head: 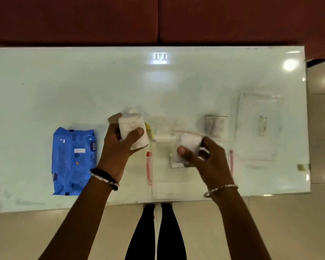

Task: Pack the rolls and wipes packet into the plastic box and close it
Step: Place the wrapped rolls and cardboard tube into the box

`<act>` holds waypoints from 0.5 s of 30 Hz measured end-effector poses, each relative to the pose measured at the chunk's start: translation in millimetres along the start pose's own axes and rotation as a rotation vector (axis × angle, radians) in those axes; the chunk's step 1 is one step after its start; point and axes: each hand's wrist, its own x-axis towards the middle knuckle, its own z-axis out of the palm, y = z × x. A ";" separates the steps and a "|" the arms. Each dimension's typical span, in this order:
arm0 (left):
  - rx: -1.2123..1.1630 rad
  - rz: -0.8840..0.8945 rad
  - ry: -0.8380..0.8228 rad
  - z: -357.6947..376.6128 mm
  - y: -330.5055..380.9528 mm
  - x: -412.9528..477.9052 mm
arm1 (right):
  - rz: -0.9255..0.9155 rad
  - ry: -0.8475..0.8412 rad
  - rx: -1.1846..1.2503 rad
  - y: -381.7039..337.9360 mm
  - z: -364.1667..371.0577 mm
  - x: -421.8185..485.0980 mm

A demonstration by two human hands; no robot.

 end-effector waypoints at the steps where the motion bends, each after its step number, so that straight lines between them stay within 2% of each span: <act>1: -0.036 -0.018 -0.005 -5.0 -4.1 -10.9 | 0.063 -0.027 -0.009 13.4 6.1 -7.4; 4: -0.079 -0.034 -0.002 -11.2 -19.0 -35.8 | 0.235 -0.031 -0.088 53.8 23.6 -9.9; 6: -0.099 -0.041 0.023 -12.0 -26.7 -46.6 | 0.288 0.004 -0.173 70.3 34.6 -0.2; 8: -0.116 -0.042 0.033 -12.2 -32.9 -53.7 | 0.288 0.041 -0.259 76.0 45.4 12.1; 12: -0.155 -0.053 0.018 -9.0 -39.6 -61.8 | 0.270 0.122 -0.236 71.5 56.0 28.3; 15: -0.163 -0.072 0.012 -3.6 -43.5 -65.1 | 0.236 0.174 -0.321 66.7 53.6 24.1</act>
